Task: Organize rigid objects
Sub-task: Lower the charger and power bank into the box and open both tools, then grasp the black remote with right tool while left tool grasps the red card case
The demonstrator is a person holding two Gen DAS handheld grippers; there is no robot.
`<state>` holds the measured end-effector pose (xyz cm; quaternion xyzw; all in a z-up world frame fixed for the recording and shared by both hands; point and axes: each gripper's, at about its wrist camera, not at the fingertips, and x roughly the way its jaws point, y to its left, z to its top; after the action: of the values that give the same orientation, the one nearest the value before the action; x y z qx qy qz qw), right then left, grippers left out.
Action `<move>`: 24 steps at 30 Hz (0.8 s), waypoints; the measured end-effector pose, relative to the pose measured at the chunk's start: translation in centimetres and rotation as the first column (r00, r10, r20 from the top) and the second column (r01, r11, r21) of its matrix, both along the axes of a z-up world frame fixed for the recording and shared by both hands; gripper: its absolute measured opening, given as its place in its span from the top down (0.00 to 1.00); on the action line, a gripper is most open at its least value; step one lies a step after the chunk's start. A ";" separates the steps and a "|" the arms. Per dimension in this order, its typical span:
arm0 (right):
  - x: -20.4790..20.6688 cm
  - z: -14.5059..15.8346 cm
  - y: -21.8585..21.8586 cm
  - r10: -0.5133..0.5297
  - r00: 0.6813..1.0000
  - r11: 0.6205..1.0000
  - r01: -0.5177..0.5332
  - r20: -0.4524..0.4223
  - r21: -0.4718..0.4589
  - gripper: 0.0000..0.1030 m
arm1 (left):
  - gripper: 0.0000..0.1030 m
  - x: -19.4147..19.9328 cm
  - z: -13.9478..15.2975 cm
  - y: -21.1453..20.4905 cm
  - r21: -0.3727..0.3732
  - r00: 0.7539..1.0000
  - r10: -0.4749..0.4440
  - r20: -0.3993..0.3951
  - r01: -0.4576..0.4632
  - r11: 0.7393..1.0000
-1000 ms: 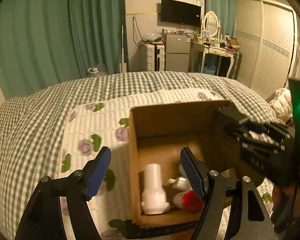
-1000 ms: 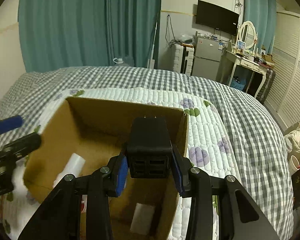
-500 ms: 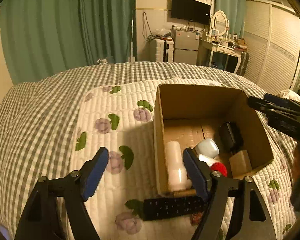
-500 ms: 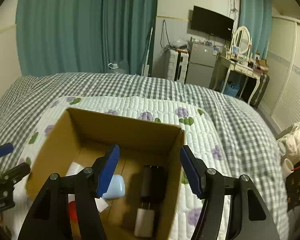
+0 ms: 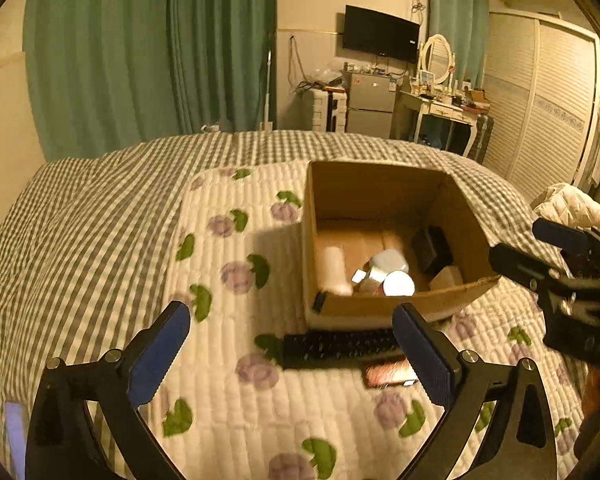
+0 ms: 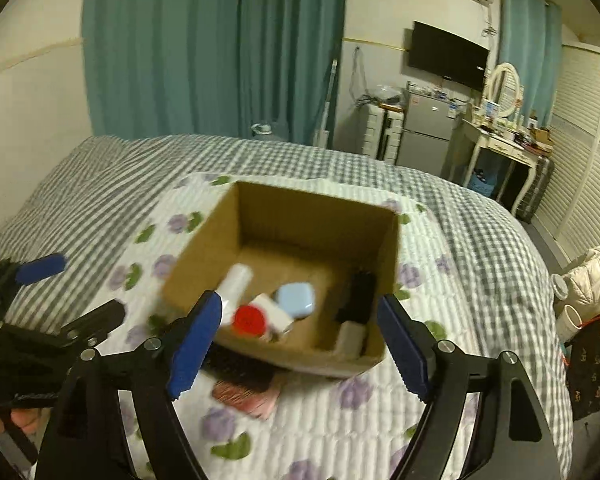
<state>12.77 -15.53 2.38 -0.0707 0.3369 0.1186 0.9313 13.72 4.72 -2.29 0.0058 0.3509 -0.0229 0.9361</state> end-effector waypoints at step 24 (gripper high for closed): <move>3.6 -16.3 11.0 0.245 0.940 0.912 -0.307 -0.238 -0.273 0.38 | 0.00 0.3 -8.5 6.5 0.017 0.979 0.161 -0.123 -0.160 0.987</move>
<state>16.39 -4.52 -13.91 -0.2492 0.4289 0.2024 0.8443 13.98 11.22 -10.77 -0.0206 0.4079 0.0535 0.9112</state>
